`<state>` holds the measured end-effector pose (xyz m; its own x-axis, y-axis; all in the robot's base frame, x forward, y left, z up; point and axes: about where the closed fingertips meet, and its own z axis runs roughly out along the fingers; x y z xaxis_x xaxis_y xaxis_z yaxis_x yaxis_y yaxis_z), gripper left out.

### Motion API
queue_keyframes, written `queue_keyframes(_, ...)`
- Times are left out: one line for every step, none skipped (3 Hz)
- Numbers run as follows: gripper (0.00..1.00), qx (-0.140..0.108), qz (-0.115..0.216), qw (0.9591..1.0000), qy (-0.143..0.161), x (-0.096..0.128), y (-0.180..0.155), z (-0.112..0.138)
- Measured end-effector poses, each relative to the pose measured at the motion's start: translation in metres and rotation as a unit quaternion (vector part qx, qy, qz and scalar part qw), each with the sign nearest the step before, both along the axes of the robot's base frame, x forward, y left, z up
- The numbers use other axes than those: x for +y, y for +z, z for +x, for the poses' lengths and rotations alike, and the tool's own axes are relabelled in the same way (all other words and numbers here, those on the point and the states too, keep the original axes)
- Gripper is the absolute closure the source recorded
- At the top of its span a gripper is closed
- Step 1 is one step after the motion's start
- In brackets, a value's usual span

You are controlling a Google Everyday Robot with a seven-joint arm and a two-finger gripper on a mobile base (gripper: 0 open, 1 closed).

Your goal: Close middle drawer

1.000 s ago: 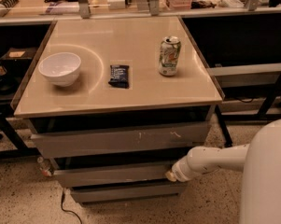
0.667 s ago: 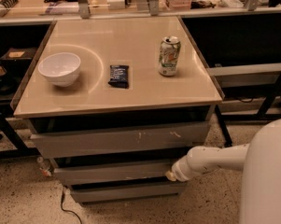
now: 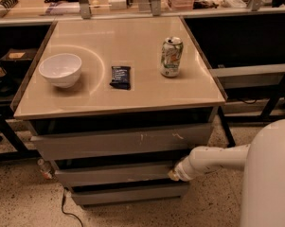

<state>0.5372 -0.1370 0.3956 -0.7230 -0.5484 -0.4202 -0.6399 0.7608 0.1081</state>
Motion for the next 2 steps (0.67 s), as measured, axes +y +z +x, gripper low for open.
queue_keyframes(1.00, 0.008, 0.004, 1.0000, 0.000, -0.0066, 0.0030, 0.0008)
queue_keyframes(1.00, 0.008, 0.004, 1.0000, 0.000, -0.0067, 0.0030, -0.0002)
